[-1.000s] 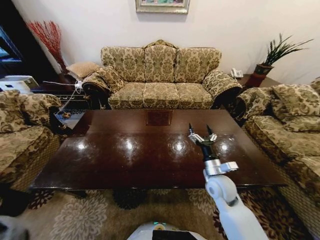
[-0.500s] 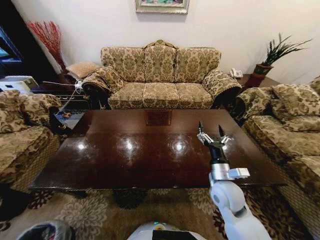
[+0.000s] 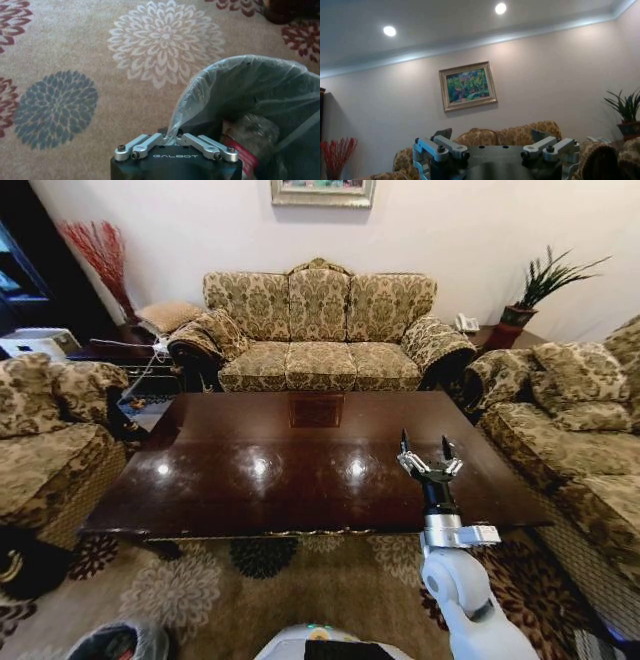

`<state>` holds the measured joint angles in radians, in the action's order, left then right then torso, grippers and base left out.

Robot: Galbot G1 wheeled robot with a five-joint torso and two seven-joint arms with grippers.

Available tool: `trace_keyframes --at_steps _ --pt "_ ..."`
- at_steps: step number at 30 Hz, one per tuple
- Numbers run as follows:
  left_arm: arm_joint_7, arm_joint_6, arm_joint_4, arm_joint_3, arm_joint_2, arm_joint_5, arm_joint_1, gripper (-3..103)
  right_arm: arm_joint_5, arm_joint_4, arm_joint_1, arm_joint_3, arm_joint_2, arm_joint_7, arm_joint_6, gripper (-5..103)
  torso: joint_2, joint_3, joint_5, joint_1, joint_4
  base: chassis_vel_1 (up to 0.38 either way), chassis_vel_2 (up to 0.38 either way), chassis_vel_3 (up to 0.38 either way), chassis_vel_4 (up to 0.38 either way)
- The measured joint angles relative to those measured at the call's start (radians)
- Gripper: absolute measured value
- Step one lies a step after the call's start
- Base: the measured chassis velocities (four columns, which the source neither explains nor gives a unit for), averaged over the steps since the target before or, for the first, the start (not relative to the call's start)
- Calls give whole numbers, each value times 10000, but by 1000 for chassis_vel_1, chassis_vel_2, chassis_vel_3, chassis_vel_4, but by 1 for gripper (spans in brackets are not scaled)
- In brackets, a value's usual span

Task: Move to the front of the table and place the trash on the table into the trash bin.

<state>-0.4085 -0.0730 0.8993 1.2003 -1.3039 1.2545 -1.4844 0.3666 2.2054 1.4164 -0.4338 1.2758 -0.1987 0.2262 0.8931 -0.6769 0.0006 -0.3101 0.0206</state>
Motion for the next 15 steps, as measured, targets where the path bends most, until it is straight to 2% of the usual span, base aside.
trace_keyframes --at_steps 6,8,11,12,14,15 --pt "187 -90 -136 1 -141 1 93 2 -22 -166 -22 -30 36 8 42 100 -7 -7 -6 -21 -4 -18 4 13 -17" --pt "225 -195 -165 14 -174 -21 92 -1 -22 -192 -15 -35 46 9 59 100 -8 -7 -5 -21 -5 0 0 0 0" --pt "377 -828 -74 126 -306 -138 -72 13 3 -248 62 -87 82 32 101 100 -6 -4 -1 -8 1 0 0 0 0" --pt "377 -828 -74 126 -306 -138 -72 13 3 -248 62 -87 82 32 101 100 -6 -4 -1 -8 1 0 0 0 0" --pt "537 -1031 104 182 -412 -207 -218 24 25 -320 94 -117 117 39 149 100 -5 -1 -3 -6 -3 0 0 0 0" --pt "537 -1031 104 182 -412 -207 -218 24 25 -320 94 -117 117 39 149 100 -5 -1 -3 -6 -3 0 0 0 0"
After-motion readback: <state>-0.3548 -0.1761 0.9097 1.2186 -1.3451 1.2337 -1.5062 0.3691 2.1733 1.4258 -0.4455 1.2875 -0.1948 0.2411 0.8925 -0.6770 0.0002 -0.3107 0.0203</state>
